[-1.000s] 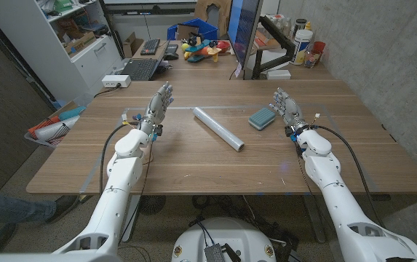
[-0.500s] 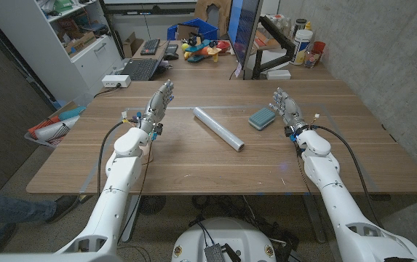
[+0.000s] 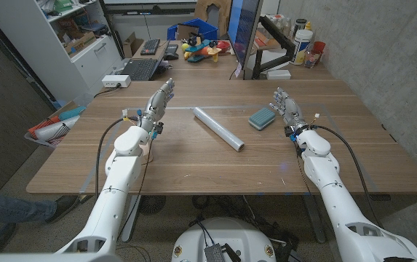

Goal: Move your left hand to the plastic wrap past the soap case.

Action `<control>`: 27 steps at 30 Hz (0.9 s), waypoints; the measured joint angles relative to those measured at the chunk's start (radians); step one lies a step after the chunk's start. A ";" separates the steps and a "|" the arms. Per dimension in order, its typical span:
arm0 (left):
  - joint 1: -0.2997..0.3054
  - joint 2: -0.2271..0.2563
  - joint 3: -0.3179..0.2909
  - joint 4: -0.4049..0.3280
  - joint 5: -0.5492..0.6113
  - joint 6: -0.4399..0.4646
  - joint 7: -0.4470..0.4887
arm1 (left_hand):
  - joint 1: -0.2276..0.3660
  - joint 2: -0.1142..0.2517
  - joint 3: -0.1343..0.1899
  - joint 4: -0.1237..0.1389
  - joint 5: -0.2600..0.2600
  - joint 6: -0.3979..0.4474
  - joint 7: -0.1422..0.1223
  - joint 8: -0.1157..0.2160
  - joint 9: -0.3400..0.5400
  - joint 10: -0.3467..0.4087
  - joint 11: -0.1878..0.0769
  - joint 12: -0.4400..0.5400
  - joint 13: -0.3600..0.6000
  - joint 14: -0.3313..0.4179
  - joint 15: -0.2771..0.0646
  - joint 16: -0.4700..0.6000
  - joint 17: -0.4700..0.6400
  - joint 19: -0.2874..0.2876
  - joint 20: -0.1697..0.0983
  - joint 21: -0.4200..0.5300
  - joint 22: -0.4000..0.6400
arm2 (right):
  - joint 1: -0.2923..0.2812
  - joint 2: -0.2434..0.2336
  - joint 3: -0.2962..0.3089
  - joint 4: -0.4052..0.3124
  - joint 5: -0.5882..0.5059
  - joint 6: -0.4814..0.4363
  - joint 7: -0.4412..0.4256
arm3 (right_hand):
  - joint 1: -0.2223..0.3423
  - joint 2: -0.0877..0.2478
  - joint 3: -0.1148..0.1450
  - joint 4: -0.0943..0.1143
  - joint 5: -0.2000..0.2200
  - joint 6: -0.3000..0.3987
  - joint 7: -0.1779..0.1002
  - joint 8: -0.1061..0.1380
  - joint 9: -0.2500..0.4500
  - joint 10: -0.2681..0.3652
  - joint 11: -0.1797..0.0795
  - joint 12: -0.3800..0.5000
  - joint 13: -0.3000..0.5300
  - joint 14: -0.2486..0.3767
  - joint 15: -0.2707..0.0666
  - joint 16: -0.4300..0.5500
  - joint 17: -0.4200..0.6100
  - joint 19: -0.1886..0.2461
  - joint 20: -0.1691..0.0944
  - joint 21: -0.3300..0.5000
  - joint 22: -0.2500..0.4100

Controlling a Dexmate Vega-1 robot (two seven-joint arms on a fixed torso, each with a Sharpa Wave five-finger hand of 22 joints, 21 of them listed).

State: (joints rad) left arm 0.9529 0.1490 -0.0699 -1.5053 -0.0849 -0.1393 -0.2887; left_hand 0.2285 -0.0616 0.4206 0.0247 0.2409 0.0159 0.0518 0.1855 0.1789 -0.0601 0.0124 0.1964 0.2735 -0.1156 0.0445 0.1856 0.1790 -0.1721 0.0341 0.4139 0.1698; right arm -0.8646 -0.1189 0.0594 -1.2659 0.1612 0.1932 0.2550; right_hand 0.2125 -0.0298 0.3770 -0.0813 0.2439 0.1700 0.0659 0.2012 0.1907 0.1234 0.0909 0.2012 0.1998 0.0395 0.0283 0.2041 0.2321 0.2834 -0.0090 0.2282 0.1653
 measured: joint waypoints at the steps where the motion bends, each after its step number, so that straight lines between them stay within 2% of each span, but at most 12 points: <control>1: 0.000 0.001 0.001 -0.002 0.002 -0.001 0.000 | 0.000 0.000 0.001 -0.001 0.000 0.000 0.000 0.000 0.000 0.000 0.000 0.000 -0.001 0.000 0.000 0.000 0.000 0.000 0.000 0.000 0.000 | 0.000 0.000 0.000 -0.001 0.000 0.000 0.000 | 0.000 0.000 0.000 0.000 0.000 0.000 0.000 0.000 0.000 0.000 0.000 0.000 0.000 0.000 0.000 0.000 0.000 0.000 0.000 0.000 0.000; 27: 0.007 0.031 0.021 -0.048 0.069 -0.003 0.011 | 0.009 0.009 0.003 -0.014 0.000 0.006 0.006 0.000 0.000 -0.005 0.005 0.000 -0.018 -0.001 0.008 0.000 0.000 0.000 0.000 -0.022 0.000 | 0.002 0.002 -0.003 -0.003 -0.004 0.017 -0.009 | 0.000 0.000 0.000 0.000 -0.001 0.000 0.000 0.000 0.000 0.004 0.004 0.000 0.000 0.000 0.000 0.000 -0.005 0.000 0.000 -0.007 0.000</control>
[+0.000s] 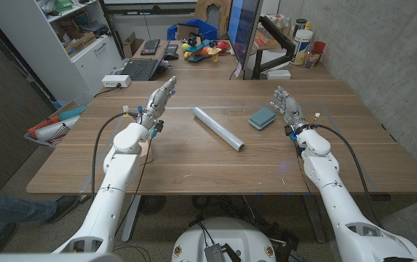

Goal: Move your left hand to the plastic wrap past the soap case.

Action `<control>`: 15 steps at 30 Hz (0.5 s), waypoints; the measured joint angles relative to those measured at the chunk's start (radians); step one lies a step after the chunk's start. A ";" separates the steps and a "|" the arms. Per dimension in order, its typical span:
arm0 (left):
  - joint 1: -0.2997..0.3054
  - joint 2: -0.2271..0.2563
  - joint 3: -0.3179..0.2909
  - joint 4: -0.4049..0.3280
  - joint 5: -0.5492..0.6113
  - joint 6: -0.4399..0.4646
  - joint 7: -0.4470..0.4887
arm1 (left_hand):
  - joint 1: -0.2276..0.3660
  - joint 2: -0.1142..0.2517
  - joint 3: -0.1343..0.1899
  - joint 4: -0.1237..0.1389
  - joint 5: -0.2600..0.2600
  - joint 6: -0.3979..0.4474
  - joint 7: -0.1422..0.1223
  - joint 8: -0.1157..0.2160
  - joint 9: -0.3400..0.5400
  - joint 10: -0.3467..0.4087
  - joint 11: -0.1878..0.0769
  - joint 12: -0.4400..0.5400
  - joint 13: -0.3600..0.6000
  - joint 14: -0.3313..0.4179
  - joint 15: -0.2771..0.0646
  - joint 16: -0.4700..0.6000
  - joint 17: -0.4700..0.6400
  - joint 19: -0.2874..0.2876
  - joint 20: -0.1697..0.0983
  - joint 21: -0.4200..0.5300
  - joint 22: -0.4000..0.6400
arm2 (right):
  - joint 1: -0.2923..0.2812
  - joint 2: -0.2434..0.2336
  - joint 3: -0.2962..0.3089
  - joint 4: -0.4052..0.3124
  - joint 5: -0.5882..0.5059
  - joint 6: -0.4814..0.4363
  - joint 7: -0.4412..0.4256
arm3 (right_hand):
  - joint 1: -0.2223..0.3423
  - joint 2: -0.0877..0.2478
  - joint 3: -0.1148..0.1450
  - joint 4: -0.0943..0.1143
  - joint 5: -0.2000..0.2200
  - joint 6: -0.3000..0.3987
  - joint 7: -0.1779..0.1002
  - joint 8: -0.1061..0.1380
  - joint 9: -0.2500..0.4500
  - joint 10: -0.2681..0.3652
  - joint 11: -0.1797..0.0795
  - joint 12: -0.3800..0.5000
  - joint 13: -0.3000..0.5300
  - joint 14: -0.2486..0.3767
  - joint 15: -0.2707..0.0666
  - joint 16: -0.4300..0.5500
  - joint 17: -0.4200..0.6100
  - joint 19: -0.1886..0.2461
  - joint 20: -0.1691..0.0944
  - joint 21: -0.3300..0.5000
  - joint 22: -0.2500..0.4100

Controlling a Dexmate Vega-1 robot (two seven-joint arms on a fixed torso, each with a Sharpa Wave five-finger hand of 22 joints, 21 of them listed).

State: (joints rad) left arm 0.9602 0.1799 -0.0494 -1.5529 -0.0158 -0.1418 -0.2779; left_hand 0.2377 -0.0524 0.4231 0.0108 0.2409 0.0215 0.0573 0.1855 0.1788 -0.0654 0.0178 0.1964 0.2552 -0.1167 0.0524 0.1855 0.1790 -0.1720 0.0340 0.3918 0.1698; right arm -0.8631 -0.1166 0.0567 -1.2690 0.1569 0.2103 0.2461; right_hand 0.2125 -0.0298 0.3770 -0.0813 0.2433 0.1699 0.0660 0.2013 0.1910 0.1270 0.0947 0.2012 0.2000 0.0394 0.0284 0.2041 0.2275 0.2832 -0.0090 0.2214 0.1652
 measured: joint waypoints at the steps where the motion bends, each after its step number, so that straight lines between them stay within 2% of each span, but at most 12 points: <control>1: 0.001 0.002 0.000 -0.002 0.002 0.000 0.001 | 0.000 0.000 0.000 0.000 0.000 0.000 0.000 0.000 0.000 0.000 0.000 0.000 0.000 -0.001 0.001 0.000 0.000 0.000 0.000 -0.004 0.000 | 0.000 0.000 0.000 0.000 0.000 0.000 0.000 | 0.000 0.000 0.000 0.000 0.000 0.000 0.000 0.000 0.000 0.000 0.000 0.000 0.000 0.000 0.000 0.000 0.000 0.000 0.000 0.000 0.000; 15: 0.012 0.020 0.009 -0.036 0.046 0.007 0.016 | 0.004 0.004 0.003 -0.003 0.000 0.000 0.000 0.000 0.000 0.000 0.000 0.000 -0.006 -0.001 0.001 0.000 0.000 0.000 0.000 -0.012 0.000 | 0.003 0.004 -0.006 0.002 -0.005 0.009 -0.009 | 0.000 0.000 0.002 -0.002 0.000 0.000 0.000 0.000 0.000 0.000 0.000 0.000 0.000 0.006 0.006 0.000 0.000 0.004 0.004 -0.003 0.000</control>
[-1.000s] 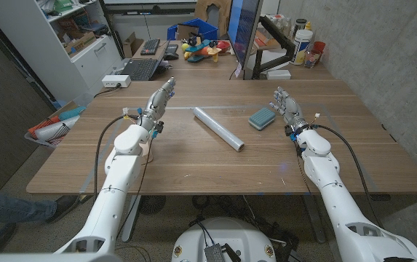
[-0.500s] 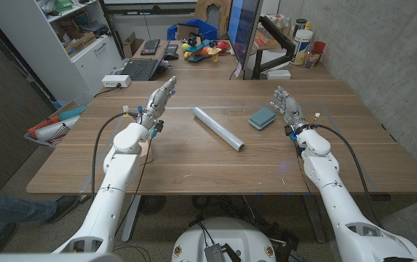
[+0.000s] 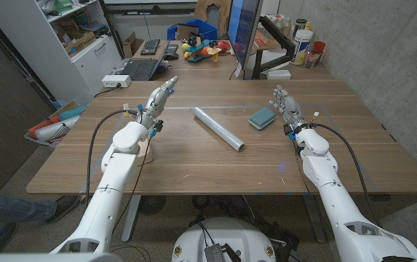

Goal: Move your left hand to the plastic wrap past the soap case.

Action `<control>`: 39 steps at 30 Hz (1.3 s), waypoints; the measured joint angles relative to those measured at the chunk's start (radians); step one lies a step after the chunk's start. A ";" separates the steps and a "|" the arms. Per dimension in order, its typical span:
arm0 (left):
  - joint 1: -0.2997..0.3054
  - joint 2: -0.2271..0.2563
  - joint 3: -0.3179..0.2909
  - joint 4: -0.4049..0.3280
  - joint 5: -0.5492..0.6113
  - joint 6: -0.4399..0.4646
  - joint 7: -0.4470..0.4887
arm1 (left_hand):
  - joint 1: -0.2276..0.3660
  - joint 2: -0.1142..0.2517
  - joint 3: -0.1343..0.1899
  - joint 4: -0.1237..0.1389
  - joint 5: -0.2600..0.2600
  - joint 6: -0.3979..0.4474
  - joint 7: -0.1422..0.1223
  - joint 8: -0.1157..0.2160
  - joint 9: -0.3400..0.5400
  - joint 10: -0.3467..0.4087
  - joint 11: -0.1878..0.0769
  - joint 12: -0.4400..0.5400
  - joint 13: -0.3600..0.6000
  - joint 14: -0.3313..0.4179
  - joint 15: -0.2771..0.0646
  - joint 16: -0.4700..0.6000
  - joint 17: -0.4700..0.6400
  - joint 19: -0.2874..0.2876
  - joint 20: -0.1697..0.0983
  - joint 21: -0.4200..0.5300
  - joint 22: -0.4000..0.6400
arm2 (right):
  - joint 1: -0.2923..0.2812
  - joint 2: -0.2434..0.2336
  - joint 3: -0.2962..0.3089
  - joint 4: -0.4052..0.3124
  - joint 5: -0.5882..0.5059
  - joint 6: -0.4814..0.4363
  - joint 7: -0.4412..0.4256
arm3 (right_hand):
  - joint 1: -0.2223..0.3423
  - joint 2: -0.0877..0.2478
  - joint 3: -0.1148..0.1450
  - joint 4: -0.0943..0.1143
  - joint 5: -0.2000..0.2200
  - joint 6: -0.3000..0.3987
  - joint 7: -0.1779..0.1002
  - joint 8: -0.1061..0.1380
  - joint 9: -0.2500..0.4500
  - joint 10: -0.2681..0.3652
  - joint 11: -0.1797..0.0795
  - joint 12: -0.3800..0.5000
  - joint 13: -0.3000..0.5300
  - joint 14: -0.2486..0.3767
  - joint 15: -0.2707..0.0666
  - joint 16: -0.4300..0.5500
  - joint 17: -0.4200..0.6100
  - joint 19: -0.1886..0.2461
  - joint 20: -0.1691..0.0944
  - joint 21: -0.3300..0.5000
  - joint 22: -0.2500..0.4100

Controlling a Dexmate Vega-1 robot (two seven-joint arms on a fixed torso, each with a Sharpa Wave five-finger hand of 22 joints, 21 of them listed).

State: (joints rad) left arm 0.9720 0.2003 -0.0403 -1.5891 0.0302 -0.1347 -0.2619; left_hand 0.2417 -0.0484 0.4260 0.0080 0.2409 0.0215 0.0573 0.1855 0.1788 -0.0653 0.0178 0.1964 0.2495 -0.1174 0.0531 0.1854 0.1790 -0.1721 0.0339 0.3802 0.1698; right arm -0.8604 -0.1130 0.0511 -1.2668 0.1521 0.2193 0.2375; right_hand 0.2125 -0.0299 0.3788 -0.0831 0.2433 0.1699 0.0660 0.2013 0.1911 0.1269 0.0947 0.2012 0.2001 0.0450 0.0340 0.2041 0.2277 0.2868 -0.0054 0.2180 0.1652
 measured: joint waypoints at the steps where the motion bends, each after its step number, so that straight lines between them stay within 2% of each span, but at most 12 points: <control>1: 0.001 0.001 0.001 -0.002 0.005 0.001 0.001 | 0.000 0.000 0.000 0.000 0.000 0.000 0.000 0.000 0.000 0.000 0.000 0.000 -0.002 0.000 0.000 0.000 0.000 0.000 0.000 0.000 0.000 | 0.000 0.000 0.000 0.000 0.000 0.000 0.000 | 0.000 0.000 0.002 -0.002 0.000 0.000 0.000 0.000 0.000 0.000 0.000 0.000 0.000 0.000 0.000 0.000 0.000 0.000 0.000 -0.003 0.000; 23: 0.001 0.026 0.033 -0.038 0.084 0.032 0.023 | 0.004 0.004 0.004 -0.012 0.000 -0.009 -0.009 0.000 0.000 0.000 0.000 0.000 -0.013 0.000 0.000 0.000 0.000 0.000 0.000 -0.015 0.000 | 0.008 0.003 0.006 0.017 0.012 0.015 0.001 | 0.000 0.000 0.002 -0.002 0.005 0.004 -0.004 0.000 0.000 0.005 -0.005 0.000 0.000 0.005 -0.006 0.000 -0.005 0.000 0.000 -0.007 0.000; 26: -0.001 0.028 0.038 -0.040 0.094 0.034 0.025 | 0.004 0.004 0.004 -0.012 0.000 -0.009 -0.009 0.000 0.000 0.000 0.000 0.000 -0.013 0.000 0.000 0.000 0.000 0.000 0.011 -0.015 0.000 | 0.009 0.003 0.008 0.017 0.015 0.017 0.001 | 0.000 0.000 0.002 -0.002 0.005 0.005 -0.005 0.000 0.000 0.005 -0.005 0.000 0.000 0.005 -0.006 0.000 -0.005 0.000 0.000 -0.007 0.000; 39: -0.012 0.036 0.058 -0.044 0.128 0.043 0.031 | 0.012 0.006 0.004 -0.020 -0.004 -0.004 -0.015 0.000 0.000 -0.005 -0.005 0.000 -0.017 0.000 0.000 0.000 0.000 0.000 0.011 -0.022 0.000 | 0.009 0.004 0.014 0.010 0.021 0.018 -0.001 | 0.000 0.000 0.002 -0.002 0.005 0.005 -0.005 0.000 0.000 0.005 -0.005 0.000 0.000 0.005 -0.006 0.000 -0.008 0.000 0.000 -0.011 0.000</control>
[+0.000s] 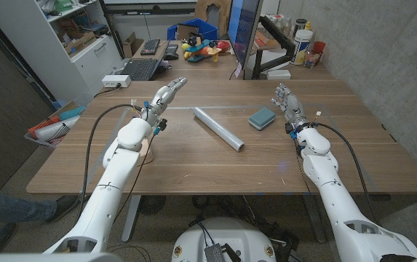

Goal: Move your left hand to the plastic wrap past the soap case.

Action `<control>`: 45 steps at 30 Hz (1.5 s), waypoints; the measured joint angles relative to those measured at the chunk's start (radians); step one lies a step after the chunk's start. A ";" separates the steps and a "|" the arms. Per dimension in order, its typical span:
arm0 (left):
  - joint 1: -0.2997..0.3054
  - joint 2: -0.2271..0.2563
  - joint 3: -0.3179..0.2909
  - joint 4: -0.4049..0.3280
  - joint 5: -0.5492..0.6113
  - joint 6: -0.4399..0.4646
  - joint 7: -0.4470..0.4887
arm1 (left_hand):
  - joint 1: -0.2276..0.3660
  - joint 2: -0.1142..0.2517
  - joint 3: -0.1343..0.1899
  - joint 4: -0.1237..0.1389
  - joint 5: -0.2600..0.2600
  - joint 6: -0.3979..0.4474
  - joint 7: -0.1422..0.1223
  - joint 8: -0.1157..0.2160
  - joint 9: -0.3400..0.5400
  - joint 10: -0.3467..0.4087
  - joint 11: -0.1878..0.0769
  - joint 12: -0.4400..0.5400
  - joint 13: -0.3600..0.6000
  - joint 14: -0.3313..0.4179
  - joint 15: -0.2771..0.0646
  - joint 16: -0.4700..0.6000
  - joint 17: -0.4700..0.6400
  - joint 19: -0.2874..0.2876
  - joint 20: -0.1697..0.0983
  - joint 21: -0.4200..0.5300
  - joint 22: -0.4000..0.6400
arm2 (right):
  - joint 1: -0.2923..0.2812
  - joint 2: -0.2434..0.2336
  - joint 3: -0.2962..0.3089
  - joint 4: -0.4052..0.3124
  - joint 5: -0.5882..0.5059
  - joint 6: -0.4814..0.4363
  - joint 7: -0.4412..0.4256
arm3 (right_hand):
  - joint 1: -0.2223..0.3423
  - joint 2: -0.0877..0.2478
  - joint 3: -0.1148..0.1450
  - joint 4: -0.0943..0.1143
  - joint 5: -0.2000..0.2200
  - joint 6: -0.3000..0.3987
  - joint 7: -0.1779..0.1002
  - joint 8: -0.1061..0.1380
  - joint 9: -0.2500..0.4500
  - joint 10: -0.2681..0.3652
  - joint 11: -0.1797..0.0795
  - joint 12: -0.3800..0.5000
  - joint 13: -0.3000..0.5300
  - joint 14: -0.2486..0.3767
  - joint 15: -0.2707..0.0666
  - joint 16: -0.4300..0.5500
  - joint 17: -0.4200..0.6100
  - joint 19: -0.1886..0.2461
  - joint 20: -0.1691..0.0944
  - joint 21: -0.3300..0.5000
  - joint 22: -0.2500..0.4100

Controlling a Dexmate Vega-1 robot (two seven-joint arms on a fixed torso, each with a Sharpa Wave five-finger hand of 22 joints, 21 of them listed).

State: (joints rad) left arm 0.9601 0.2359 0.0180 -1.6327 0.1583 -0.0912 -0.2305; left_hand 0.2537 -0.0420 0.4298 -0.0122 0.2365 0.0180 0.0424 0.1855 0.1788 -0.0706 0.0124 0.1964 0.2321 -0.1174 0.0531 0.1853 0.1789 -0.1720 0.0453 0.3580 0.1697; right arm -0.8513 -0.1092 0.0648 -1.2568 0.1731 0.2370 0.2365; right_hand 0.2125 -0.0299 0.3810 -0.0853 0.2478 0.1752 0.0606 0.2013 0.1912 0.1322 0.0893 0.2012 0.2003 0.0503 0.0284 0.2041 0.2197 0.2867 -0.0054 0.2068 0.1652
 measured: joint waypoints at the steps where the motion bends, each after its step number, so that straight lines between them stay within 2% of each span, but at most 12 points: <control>1: -0.001 0.001 0.001 0.000 0.002 0.000 0.000 | 0.001 -0.001 0.000 0.000 0.000 0.000 0.000 0.000 0.000 0.000 0.000 0.000 0.000 0.000 0.000 0.000 0.000 0.000 0.000 0.000 0.000 | 0.000 0.000 0.000 -0.001 0.001 0.000 -0.001 | 0.000 0.000 0.000 0.000 0.000 0.000 0.000 0.000 0.000 0.000 0.000 0.000 0.000 0.000 0.000 0.000 -0.001 0.000 0.000 0.000 0.000; 12: -0.011 0.004 0.017 0.001 0.023 0.004 0.004 | 0.006 0.002 0.000 -0.007 0.000 0.005 -0.005 0.000 0.000 0.000 0.000 0.004 -0.005 0.000 0.000 0.000 -0.002 0.000 0.000 0.000 0.000 | 0.004 0.002 0.002 -0.001 0.004 0.002 -0.005 | 0.000 0.000 -0.004 -0.004 0.000 0.000 0.000 0.000 0.000 0.000 0.000 0.000 0.000 0.000 0.000 0.000 -0.001 0.000 0.000 0.000 0.000; 15: -0.014 0.005 0.020 0.004 0.026 0.004 0.004 | 0.006 0.002 0.001 -0.008 0.000 0.005 -0.005 0.000 0.000 0.000 0.000 0.004 -0.005 0.000 0.000 0.000 -0.002 -0.002 0.012 -0.007 0.000 | 0.007 0.003 0.003 0.003 0.005 0.003 -0.006 | -0.005 0.005 -0.004 -0.004 0.000 0.000 0.000 0.000 0.000 0.000 0.000 0.000 0.000 0.000 0.000 0.000 -0.001 0.000 0.000 0.000 0.000; 45: -0.040 0.015 0.059 0.026 0.063 0.010 -0.001 | 0.021 0.006 0.006 -0.020 -0.006 0.005 -0.005 0.000 0.000 0.000 0.000 0.004 -0.014 0.000 0.000 0.000 -0.002 0.003 0.017 -0.018 0.000 | 0.015 0.014 0.013 0.031 0.016 0.017 -0.007 | -0.005 0.005 -0.004 -0.004 -0.001 0.000 0.000 0.000 0.000 0.000 0.000 0.000 -0.005 0.000 0.000 0.000 -0.001 0.000 0.000 -0.004 0.000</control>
State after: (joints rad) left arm 0.9203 0.2512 0.0766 -1.6067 0.2211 -0.0817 -0.2317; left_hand 0.2746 -0.0365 0.4357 -0.0321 0.2304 0.0233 0.0372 0.1855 0.1788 -0.0704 0.0125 0.2003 0.2183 -0.1174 0.0531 0.1853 0.1768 -0.1685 0.0627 0.3397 0.1698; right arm -0.8358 -0.0952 0.0782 -1.2257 0.1893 0.2537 0.2297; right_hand 0.2072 -0.0246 0.3768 -0.0895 0.2471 0.1751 0.0607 0.2013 0.1913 0.1321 0.0894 0.2012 0.1952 0.0501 0.0285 0.2041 0.2185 0.2867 -0.0054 0.2030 0.1652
